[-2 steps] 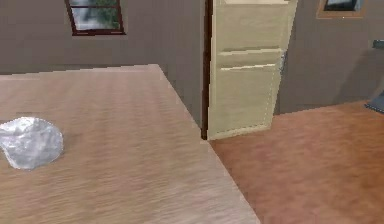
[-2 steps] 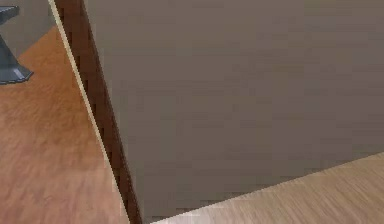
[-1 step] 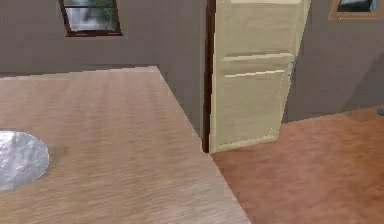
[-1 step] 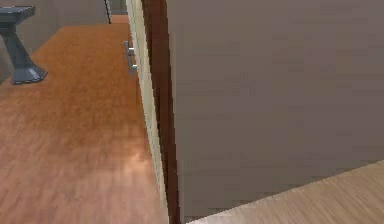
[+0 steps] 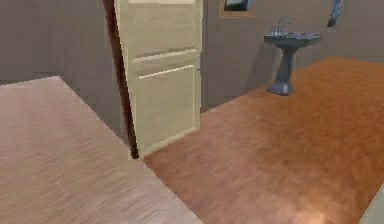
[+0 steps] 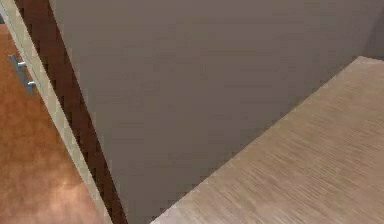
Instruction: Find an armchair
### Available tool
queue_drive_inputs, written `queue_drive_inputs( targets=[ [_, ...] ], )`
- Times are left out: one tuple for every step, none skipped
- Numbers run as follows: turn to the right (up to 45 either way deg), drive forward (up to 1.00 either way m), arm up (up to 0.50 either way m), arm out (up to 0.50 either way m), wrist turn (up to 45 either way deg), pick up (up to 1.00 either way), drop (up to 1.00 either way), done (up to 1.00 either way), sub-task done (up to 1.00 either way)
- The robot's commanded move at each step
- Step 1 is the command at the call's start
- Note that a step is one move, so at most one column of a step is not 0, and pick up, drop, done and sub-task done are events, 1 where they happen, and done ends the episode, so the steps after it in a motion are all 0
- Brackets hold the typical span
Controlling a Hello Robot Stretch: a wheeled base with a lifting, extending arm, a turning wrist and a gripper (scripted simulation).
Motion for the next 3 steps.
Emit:
queue_drive_inputs(
  targets=[
    [0.0,0.5,0.0,0.0,0.0,0.0,0.0,0.0,0.0],
    [45.0,0.0,0.0,0.0,0.0,0.0,0.0,0.0,0.0],
    [3.0,0.0,0.0,0.0,0.0,0.0,0.0,0.0,0.0]
  ],
)
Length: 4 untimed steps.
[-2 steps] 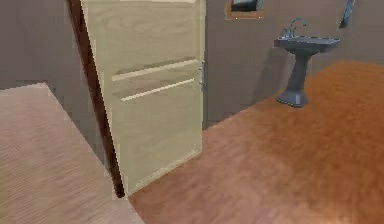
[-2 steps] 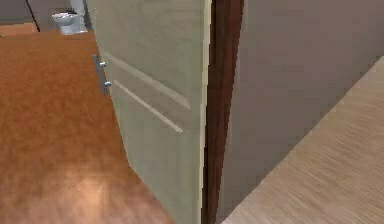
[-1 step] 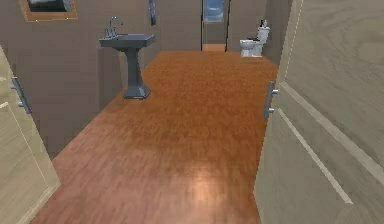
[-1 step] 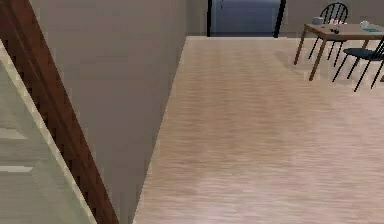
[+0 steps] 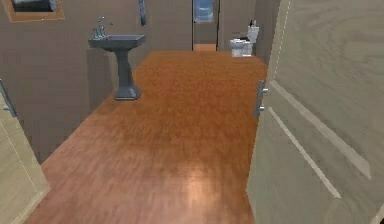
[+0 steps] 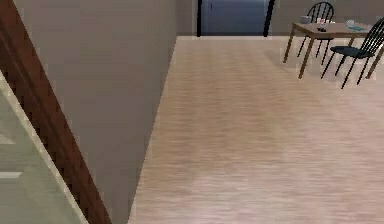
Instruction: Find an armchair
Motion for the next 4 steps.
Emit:
queue_drive_inputs(
  targets=[
    [-39.0,0.0,0.0,0.0,0.0,0.0,0.0,0.0,0.0],
    [0.0,0.2,0.0,0.0,0.0,0.0,0.0,0.0,0.0],
    [36.0,0.0,0.0,0.0,0.0,0.0,0.0,0.0,0.0],
    [0.0,1.0,0.0,0.0,0.0,0.0,0.0,0.0,0.0]
  ],
)
